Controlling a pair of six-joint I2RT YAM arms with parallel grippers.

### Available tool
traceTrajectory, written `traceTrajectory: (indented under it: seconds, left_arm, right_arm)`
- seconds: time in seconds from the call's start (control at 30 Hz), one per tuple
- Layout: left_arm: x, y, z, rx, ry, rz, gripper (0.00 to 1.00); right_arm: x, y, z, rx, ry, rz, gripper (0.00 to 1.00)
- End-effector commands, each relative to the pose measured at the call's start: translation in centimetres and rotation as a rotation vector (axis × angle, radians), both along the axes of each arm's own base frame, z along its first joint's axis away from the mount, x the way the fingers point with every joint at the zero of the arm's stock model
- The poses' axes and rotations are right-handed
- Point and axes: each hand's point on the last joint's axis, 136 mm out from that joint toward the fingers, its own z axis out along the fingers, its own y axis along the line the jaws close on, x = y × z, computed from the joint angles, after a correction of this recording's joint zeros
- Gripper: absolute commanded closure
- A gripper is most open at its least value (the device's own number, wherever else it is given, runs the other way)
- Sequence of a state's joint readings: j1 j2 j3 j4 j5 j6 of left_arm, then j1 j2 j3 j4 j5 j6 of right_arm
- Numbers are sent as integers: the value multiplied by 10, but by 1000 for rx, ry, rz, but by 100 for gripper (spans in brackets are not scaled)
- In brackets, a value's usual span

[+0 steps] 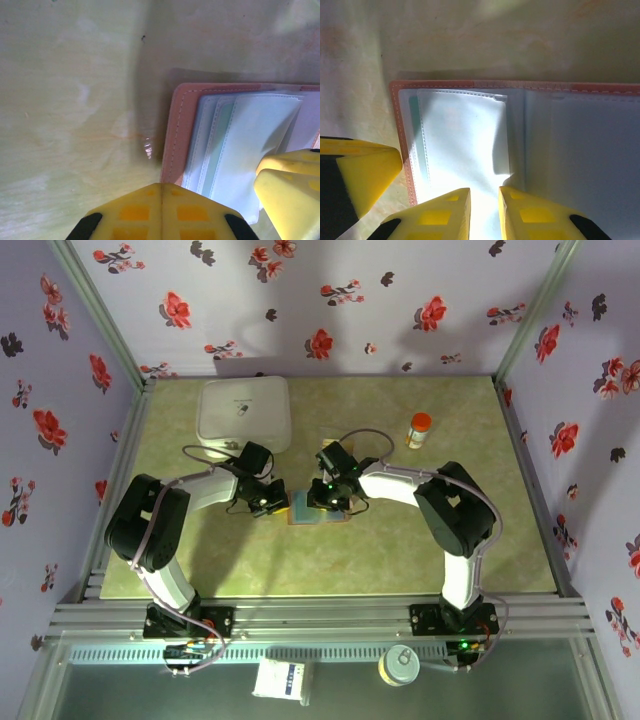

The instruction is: Take the credit cards out of the card holder

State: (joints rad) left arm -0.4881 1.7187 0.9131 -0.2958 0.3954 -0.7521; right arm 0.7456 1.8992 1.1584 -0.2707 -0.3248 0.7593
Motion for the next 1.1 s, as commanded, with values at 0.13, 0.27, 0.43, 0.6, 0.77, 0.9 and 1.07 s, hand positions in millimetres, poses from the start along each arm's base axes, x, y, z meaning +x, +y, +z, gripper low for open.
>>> traceTrajectory:
  seconds: [0.13, 0.27, 0.43, 0.6, 0.77, 0.9, 1.07]
  left_arm:
    - [-7, 4, -11, 26, 38, -11, 100]
    - [-6, 3, -10, 25, 34, -12, 100]
    - [-2, 0, 2, 6, 14, -5, 100]
    - [0, -9, 22, -36, -13, -10, 100]
    - [-4, -23, 20, -43, -2, -37, 100]
    - [-10, -20, 3, -12, 40, -39, 100]
    - [-16, -8, -11, 58, 63, -47, 100]
  right_arm:
    - [-6, -13, -2, -56, -4, 3, 78]
    - [-7, -13, -2, -52, -5, 1, 80]
    - [-7, -15, -6, -45, 4, -2, 81]
    - [-8, -14, -8, -35, 11, -5, 82]
    - [-9, -14, -9, -32, 12, -6, 82]
    - [-10, -15, -10, -33, 16, -8, 82]
    - [-9, -13, -7, -19, 16, -11, 82]
